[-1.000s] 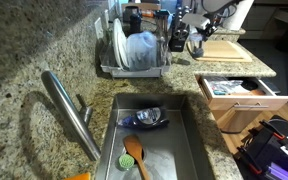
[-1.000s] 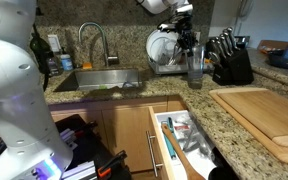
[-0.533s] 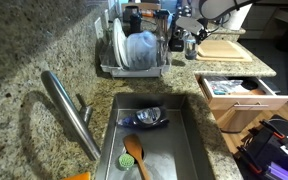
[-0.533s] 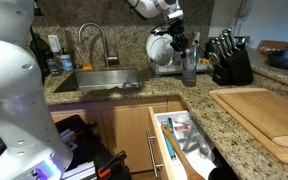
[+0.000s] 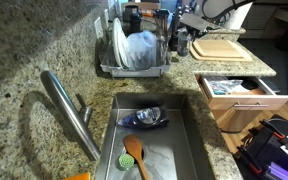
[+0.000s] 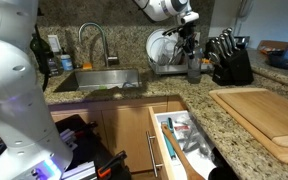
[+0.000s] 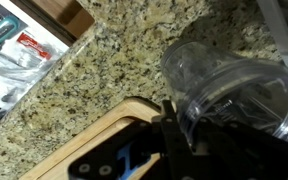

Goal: Remove the jar from the wooden board and put it on the countertop then close the open drawer

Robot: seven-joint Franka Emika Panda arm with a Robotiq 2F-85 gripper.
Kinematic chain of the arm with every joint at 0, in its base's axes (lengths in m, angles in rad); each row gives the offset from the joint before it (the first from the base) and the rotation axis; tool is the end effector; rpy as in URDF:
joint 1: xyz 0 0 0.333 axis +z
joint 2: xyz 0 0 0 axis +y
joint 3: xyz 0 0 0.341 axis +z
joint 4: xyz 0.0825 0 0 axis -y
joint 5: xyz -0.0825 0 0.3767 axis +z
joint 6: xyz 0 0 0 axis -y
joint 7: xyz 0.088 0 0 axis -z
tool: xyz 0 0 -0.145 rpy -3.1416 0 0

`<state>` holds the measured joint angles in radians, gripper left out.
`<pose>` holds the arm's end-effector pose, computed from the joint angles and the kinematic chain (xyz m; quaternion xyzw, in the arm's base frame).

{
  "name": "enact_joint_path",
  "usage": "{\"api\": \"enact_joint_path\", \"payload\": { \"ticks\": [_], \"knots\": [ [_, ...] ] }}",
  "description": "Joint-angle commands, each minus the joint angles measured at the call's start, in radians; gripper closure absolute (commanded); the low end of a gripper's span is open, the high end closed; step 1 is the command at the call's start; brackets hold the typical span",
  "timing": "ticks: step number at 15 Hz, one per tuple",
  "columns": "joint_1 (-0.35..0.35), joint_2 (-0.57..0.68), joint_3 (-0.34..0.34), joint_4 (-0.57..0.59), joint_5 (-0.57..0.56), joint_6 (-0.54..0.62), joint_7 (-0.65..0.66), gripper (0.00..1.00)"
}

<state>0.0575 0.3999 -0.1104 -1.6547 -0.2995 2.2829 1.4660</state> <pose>0.6988 -0.0437 0.3957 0.7723 -0.6084 0.1790 0.0365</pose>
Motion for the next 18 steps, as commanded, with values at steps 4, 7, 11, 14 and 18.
{"api": "enact_joint_path", "payload": {
  "ticks": [4,7,11,14,18],
  "knots": [
    [-0.004,0.088,-0.013,0.067,0.041,-0.107,-0.035,0.97],
    [0.012,0.078,-0.027,0.032,0.019,-0.114,0.002,0.89],
    [-0.011,0.101,-0.013,0.061,0.049,-0.092,-0.05,0.97],
    [-0.041,0.11,0.012,0.066,0.157,-0.06,-0.134,0.97],
    [-0.039,0.116,-0.002,0.088,0.228,-0.106,-0.19,0.64]
  ]
}}
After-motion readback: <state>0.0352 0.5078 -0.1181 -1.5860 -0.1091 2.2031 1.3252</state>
